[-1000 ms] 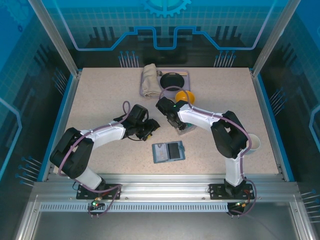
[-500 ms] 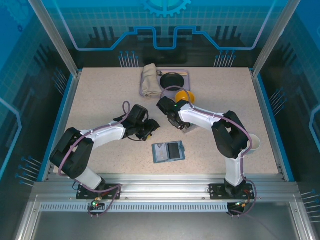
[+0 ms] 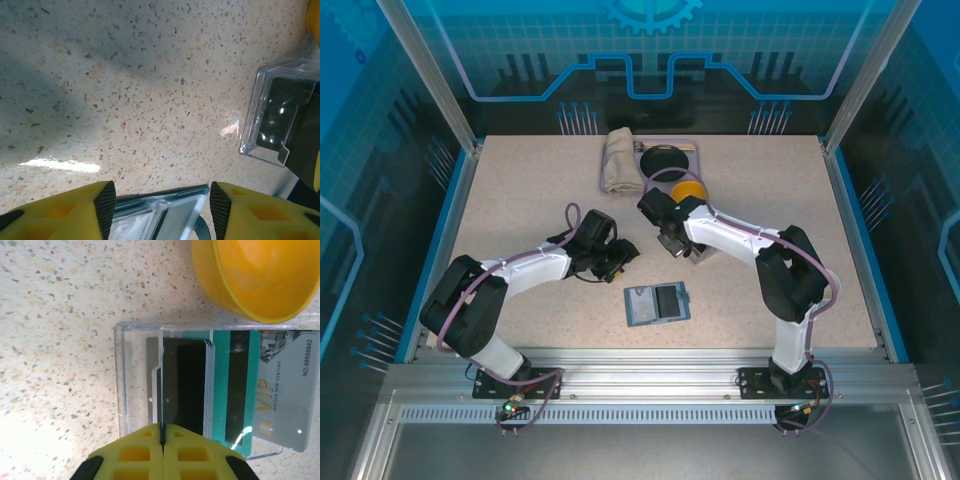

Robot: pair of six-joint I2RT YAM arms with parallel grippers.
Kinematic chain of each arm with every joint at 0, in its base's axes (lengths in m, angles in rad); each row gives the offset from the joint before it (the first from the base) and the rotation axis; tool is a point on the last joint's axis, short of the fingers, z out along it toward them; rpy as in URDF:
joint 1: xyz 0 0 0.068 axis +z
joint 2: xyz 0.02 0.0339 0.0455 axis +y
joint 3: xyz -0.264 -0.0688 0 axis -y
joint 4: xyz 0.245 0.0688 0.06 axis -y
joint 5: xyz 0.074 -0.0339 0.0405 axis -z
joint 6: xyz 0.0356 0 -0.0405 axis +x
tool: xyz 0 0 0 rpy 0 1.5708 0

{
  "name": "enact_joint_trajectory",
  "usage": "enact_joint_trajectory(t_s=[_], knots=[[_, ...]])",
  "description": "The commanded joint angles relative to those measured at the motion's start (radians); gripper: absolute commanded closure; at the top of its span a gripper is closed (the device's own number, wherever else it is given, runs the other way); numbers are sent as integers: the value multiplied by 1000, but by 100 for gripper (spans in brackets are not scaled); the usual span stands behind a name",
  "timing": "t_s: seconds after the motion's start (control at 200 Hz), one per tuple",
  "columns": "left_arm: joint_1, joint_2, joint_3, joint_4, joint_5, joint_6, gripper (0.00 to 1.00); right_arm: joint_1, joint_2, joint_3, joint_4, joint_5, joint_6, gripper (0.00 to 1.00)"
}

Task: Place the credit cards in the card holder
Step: Pick up the credit card from the storage box.

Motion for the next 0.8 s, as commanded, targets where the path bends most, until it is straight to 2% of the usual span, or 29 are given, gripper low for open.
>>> enact_joint_trajectory(t_s=[0.0, 0.14, 0.335, 0.465, 0.625, 0.795], knots=[[8, -33, -15, -25, -4, 0, 44, -39, -66, 28, -50, -149, 47, 100], [9, -37, -16, -24, -2, 0, 44, -94, -85, 22, -42, -349, 68, 100], [12, -49, -17, -32, -6, 4, 44, -136, -86, 0, -1, -527, 96, 100], [14, -57, -20, -31, 1, 4, 44, -140, -102, 1, 10, -556, 127, 100], [15, -92, -16, -23, 18, 17, 44, -161, -192, -20, 17, -561, 168, 100], [19, -157, -22, 48, 57, 34, 42, -221, -329, -95, 90, -716, 248, 100]])
